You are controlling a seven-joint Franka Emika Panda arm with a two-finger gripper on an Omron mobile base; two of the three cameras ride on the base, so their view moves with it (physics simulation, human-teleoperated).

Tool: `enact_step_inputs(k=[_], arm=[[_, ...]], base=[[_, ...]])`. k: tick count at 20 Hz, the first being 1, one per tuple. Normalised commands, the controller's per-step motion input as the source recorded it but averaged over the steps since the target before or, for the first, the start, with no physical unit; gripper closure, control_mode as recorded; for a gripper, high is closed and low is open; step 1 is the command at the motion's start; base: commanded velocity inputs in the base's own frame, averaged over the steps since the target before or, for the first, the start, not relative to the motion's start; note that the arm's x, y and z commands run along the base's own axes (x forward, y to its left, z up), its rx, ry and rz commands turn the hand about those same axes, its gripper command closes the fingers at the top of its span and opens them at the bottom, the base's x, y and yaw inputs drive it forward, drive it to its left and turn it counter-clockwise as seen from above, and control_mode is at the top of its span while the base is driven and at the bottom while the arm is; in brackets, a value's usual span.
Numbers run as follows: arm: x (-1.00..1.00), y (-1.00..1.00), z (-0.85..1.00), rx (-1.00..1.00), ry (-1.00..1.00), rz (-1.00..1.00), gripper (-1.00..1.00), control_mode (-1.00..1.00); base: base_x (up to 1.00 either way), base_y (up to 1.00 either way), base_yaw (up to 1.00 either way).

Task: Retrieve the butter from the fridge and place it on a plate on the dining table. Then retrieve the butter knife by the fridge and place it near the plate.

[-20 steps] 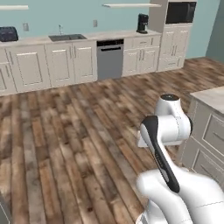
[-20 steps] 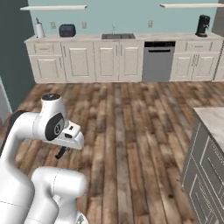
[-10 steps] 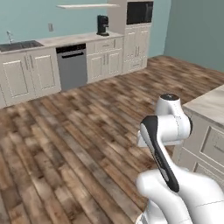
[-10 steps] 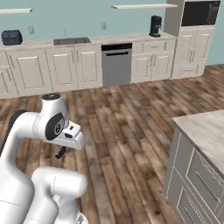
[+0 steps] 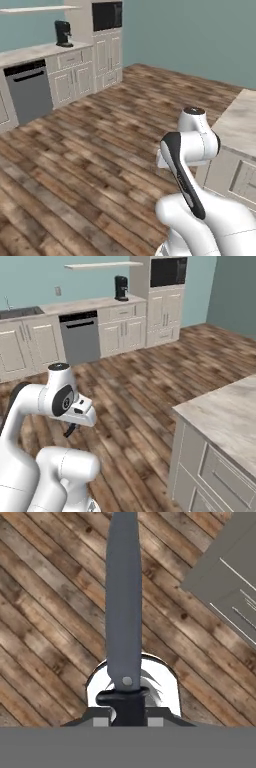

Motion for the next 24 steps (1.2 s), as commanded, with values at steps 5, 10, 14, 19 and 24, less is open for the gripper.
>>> enact_step_inputs(k=[5,10,14,19,24], arm=[[0.0,0.0,0.0,0.0,0.0,0.0,1.0,1.0],[0.0,0.0,0.0,0.0,0.0,0.0,1.0,1.0],[0.0,0.0,0.0,0.0,0.0,0.0,1.0,1.0],[0.0,0.0,0.0,0.0,0.0,0.0,1.0,1.0],[0.0,0.0,0.0,0.0,0.0,0.0,1.0,1.0]], base=[[1.0,0.48,-0.55],[0.99,0.69,-0.6],[0.94,0.69,-0.62],[0.91,0.73,-0.62],[0.91,0.72,-0.62]])
